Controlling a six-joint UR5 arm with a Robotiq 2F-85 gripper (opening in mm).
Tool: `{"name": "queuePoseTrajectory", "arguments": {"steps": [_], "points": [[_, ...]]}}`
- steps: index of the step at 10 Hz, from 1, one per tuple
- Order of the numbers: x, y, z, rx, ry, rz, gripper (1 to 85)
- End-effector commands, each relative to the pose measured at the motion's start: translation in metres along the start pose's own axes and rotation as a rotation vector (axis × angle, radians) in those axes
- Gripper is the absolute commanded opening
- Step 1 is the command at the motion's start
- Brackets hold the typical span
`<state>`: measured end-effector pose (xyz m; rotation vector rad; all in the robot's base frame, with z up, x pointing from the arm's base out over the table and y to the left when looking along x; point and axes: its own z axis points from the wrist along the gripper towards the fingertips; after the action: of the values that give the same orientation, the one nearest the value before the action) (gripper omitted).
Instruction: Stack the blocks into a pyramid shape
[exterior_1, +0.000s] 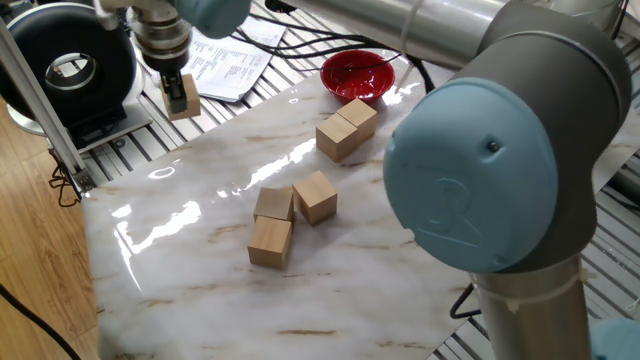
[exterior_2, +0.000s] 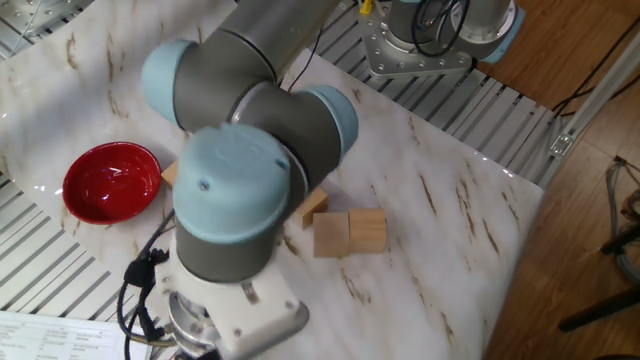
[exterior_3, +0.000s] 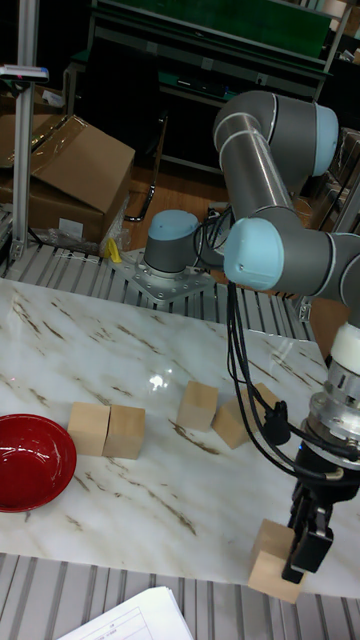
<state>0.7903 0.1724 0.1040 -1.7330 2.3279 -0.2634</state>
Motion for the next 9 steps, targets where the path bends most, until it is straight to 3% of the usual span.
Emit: {"name": "queuePoseTrajectory", "arguments": {"steps": [1, 4, 9], "points": [[0.032, -0.005, -0.019, -0.050, 0.003, -0.079, 1.0], [0.048, -0.002, -0.036, -0.106, -0.016, -0.097, 1.0], [0.050, 0.002, -0.034, -0.124, -0.008, -0.068, 1.0]]}}
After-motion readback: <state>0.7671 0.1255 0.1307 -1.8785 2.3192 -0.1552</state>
